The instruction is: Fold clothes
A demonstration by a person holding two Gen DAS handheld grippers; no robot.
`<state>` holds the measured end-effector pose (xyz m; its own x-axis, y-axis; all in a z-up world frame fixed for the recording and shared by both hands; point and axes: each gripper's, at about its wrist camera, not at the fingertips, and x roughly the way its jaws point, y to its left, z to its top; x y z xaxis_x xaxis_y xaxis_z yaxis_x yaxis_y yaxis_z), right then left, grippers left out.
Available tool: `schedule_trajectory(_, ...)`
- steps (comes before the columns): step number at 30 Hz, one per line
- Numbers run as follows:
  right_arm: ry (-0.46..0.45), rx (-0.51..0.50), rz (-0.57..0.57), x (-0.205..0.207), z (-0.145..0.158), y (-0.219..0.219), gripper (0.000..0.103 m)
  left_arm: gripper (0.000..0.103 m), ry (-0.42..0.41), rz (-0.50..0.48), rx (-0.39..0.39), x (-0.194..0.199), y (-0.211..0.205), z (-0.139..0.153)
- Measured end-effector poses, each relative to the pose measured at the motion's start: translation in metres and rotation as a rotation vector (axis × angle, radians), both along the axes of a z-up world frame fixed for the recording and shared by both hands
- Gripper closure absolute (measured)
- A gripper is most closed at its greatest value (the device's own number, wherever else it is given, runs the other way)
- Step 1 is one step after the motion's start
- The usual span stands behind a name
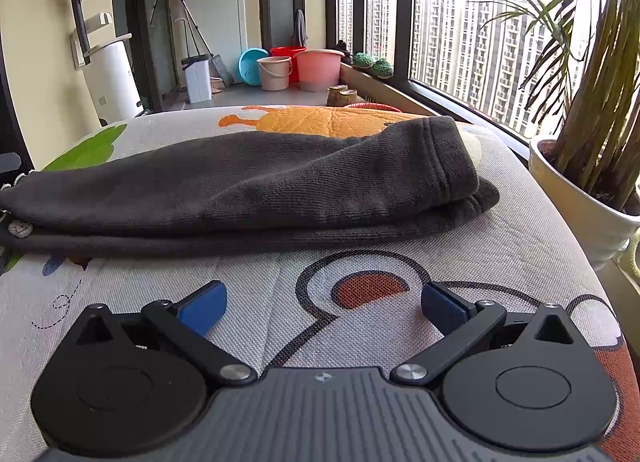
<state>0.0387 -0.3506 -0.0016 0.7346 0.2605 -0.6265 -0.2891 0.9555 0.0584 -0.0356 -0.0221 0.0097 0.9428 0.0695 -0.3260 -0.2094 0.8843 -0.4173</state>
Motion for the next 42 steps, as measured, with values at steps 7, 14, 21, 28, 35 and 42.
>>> schedule_trajectory(7,0.001,0.003,0.001,0.001,-0.001,-0.002,0.0,0.0,-0.046,-0.332,0.131,0.001,-0.077,0.028)
schedule_trajectory(14,0.001,-0.001,0.008,0.003,-0.001,0.0,0.0,0.0,0.132,-0.544,0.118,0.045,-0.136,-0.003)
schedule_trajectory(21,0.078,0.107,0.039,0.014,0.006,-0.014,0.0,0.0,0.205,-0.495,0.056,0.085,-0.15,-0.011)
schedule_trajectory(28,0.161,0.106,0.052,0.022,0.01,-0.015,0.0,0.0,0.224,-0.501,0.054,0.091,-0.149,-0.004)
schedule_trajectory(35,0.1,-0.1,0.135,0.017,0.008,0.012,0.0,0.0,0.224,-0.506,0.017,0.061,-0.12,-0.016)
schedule_trajectory(42,0.092,-0.041,0.151,0.021,0.004,0.005,0.0,0.0,0.215,-0.508,0.001,0.051,-0.109,-0.022)
